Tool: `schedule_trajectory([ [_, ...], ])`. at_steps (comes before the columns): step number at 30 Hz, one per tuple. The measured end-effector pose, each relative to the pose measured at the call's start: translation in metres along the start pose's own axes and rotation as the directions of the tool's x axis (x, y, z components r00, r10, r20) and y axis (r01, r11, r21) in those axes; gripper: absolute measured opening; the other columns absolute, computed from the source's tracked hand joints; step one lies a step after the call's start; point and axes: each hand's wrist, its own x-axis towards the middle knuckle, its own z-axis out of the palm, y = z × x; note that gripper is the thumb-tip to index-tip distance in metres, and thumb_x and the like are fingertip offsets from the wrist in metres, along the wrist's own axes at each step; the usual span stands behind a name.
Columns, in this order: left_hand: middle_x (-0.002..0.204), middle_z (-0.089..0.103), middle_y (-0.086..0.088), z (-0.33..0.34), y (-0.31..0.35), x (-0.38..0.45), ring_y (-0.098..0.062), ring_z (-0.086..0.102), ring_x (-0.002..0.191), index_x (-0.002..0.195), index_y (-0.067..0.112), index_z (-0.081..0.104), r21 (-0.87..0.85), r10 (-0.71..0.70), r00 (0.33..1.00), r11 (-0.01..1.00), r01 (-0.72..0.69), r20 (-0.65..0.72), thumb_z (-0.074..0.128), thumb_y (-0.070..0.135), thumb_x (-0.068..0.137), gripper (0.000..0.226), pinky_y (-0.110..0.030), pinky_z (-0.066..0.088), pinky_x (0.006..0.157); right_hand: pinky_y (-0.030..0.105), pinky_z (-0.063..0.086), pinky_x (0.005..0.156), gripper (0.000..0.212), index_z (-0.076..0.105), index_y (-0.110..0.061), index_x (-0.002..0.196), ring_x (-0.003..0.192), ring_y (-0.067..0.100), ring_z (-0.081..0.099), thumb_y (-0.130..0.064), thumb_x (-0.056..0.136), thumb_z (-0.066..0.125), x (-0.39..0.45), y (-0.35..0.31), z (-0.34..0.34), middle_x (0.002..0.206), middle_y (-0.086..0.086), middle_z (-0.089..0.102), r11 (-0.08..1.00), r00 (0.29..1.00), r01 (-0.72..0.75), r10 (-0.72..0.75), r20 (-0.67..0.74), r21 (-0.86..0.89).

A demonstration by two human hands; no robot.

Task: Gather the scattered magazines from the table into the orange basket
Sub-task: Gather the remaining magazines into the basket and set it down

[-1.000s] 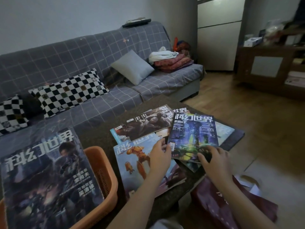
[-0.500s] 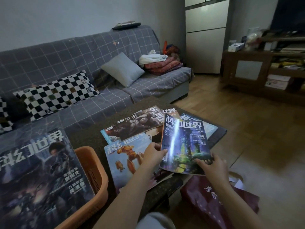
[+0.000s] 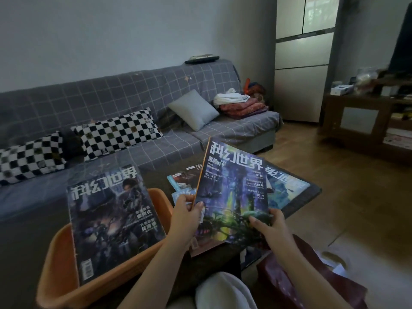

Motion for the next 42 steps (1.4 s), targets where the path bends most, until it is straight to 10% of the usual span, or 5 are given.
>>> schedule_trajectory([
  [10,0.08,0.06,-0.005,-0.119,-0.006,-0.02,-0.016,0.053,0.067,0.084,0.022,0.051,-0.072,0.076,0.938,0.992,-0.107,-0.339,0.058,0.017,0.095,0.014,-0.026,0.04,0.058,0.025,0.052,0.069,0.052,0.037,-0.02,0.12,0.086,0.006,0.061,-0.022,0.081,0.071,-0.016,-0.065,0.105,0.1,-0.006,0.061,0.979,0.943,0.202,-0.186,0.275,-0.028],
  [18,0.082,0.068,-0.002,-0.182,-0.052,-0.028,-0.017,0.062,0.069,0.094,0.019,0.057,-0.089,-0.019,0.857,0.996,-0.031,-0.515,0.06,0.019,0.094,0.003,-0.027,0.045,0.056,0.041,0.047,0.094,0.064,0.033,-0.02,0.135,0.119,0.024,0.05,-0.028,0.082,0.069,-0.022,-0.066,0.191,0.131,0.004,0.05,0.96,0.889,0.243,-0.161,0.429,-0.143],
  [28,0.072,0.062,0.003,-0.193,-0.082,-0.027,-0.01,0.058,0.055,0.095,0.018,0.053,0.108,-0.012,0.802,0.99,0.096,-0.597,0.059,0.023,0.094,0.007,-0.02,0.038,0.044,0.004,0.038,0.056,0.077,0.025,-0.027,0.143,0.112,0.011,0.051,-0.022,0.081,0.071,-0.014,-0.051,0.231,0.126,-0.01,0.048,0.834,0.846,0.426,-0.231,0.48,-0.35],
  [36,0.123,0.046,0.002,-0.195,-0.085,-0.036,-0.006,0.053,0.076,0.129,0.02,0.052,0.28,0.046,0.773,0.944,0.172,-0.633,0.062,0.029,0.091,0.039,-0.011,0.035,0.054,0.029,0.041,0.094,0.069,0.036,-0.024,0.139,0.117,0.019,0.047,-0.031,0.08,0.071,-0.023,-0.049,0.232,0.128,0.002,0.045,0.699,0.839,0.523,-0.32,0.441,-0.488],
  [42,0.127,0.053,-0.003,-0.195,-0.085,-0.039,-0.009,0.055,0.083,0.132,0.016,0.057,0.26,0.037,0.74,0.947,0.188,-0.671,0.059,0.026,0.094,0.04,-0.016,0.044,0.065,0.021,0.04,0.082,0.054,0.047,-0.021,0.129,0.112,0.016,0.055,-0.028,0.08,0.07,-0.022,-0.051,0.233,0.126,-0.003,0.056,0.714,0.833,0.51,-0.272,0.482,-0.479],
])
